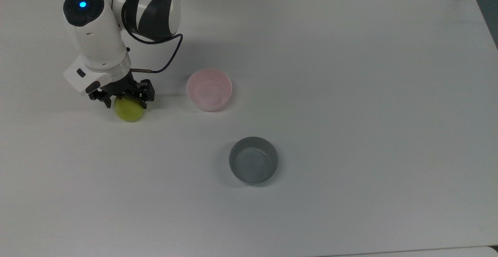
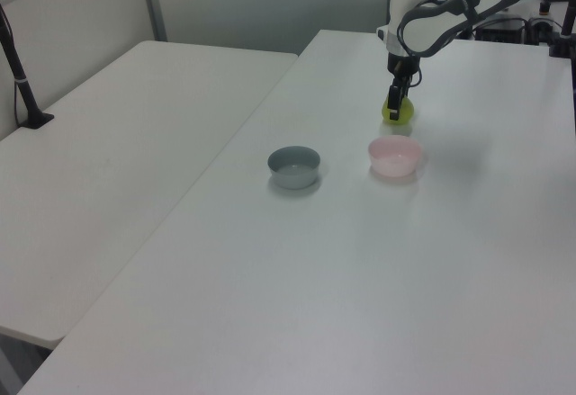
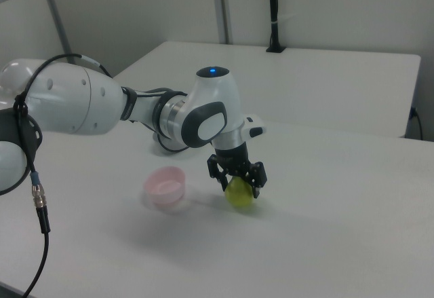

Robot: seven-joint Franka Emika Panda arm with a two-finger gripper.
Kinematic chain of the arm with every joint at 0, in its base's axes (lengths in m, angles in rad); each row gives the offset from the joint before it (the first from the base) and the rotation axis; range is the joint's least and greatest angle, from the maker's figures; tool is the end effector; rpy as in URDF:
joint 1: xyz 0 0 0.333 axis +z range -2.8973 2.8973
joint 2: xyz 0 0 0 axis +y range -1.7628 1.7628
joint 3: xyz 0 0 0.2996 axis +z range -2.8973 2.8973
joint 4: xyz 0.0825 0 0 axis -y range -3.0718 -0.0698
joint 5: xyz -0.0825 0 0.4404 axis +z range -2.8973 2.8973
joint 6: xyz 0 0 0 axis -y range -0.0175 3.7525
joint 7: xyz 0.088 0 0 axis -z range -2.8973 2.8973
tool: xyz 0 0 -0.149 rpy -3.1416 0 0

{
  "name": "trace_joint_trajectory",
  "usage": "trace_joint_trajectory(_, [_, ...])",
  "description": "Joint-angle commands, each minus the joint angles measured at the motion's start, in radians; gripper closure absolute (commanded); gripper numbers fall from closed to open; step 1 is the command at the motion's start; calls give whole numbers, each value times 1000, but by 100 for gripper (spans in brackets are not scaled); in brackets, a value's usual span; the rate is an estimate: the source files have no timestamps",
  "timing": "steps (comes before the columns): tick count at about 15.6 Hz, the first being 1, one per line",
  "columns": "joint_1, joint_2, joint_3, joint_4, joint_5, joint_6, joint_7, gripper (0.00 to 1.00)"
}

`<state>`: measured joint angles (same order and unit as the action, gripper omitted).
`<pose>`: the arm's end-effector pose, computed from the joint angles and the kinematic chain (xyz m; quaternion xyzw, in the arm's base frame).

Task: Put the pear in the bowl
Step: 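Close the gripper around the green pear, then lift the pear and carry it over the pink bowl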

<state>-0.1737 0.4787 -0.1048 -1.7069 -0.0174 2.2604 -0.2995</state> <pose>0.6908 -0.1948 0.2341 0.9985 0.0225 0.0282 0.0405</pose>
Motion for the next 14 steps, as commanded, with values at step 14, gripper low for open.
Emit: trace_joint_trajectory(14, [10,-172,5,164,-1,-361,2,58])
